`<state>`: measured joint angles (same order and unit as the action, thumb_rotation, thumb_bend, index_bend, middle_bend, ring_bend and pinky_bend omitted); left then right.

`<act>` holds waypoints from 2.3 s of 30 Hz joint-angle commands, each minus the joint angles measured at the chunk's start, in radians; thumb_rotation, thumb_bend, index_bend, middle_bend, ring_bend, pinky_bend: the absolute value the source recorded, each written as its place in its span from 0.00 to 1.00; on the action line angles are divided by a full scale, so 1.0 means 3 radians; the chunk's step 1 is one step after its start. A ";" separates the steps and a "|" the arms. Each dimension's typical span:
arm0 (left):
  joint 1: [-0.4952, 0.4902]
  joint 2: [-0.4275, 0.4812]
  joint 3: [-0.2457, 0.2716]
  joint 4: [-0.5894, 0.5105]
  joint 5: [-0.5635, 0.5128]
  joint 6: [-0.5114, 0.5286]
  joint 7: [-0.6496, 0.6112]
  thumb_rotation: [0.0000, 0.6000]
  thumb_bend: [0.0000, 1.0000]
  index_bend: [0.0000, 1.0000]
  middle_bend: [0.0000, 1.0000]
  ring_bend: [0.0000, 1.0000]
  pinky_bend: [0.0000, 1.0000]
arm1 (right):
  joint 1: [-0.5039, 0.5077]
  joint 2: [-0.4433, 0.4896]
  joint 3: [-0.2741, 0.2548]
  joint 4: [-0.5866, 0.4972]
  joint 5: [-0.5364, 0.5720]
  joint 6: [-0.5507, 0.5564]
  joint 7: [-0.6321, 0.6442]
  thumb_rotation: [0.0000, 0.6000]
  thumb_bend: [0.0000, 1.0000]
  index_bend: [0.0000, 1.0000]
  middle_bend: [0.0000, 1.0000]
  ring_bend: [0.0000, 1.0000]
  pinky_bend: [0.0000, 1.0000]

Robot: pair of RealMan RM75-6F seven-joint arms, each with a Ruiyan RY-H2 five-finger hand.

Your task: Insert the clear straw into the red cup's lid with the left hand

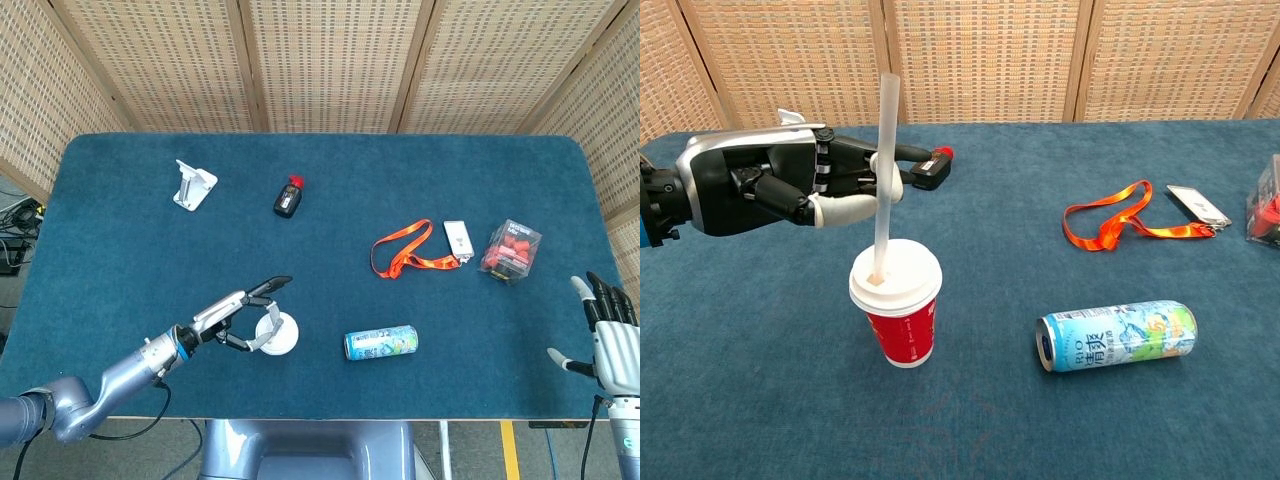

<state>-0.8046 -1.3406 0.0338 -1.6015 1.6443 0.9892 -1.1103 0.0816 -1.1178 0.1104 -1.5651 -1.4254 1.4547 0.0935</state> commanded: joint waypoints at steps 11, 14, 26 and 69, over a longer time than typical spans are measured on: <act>-0.0011 -0.0021 -0.0005 -0.0022 0.0006 0.0033 0.0000 1.00 0.45 0.61 0.00 0.00 0.00 | -0.0005 0.0007 0.0003 -0.0003 -0.0002 0.0010 0.0015 1.00 0.07 0.04 0.00 0.00 0.00; -0.0012 -0.0026 -0.0009 -0.0036 -0.0001 0.0038 0.0015 1.00 0.45 0.61 0.00 0.00 0.00 | -0.0005 0.0009 0.0002 -0.0004 -0.0005 0.0011 0.0018 1.00 0.07 0.04 0.00 0.00 0.00; -0.0004 -0.0002 0.0021 -0.0056 0.0032 0.0075 -0.0012 1.00 0.45 0.61 0.00 0.00 0.00 | -0.0006 0.0015 0.0004 -0.0005 -0.0007 0.0013 0.0031 1.00 0.07 0.04 0.00 0.00 0.00; 0.0027 -0.0150 0.0134 0.0283 0.0048 0.0073 0.0040 1.00 0.37 0.09 0.00 0.00 0.00 | -0.0010 0.0013 -0.0005 -0.0027 -0.0026 0.0029 0.0000 1.00 0.07 0.04 0.00 0.00 0.00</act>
<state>-0.7970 -1.3862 0.0741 -1.5170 1.6586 1.0099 -1.0973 0.0785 -1.1138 0.1089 -1.5732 -1.4333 1.4637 0.0934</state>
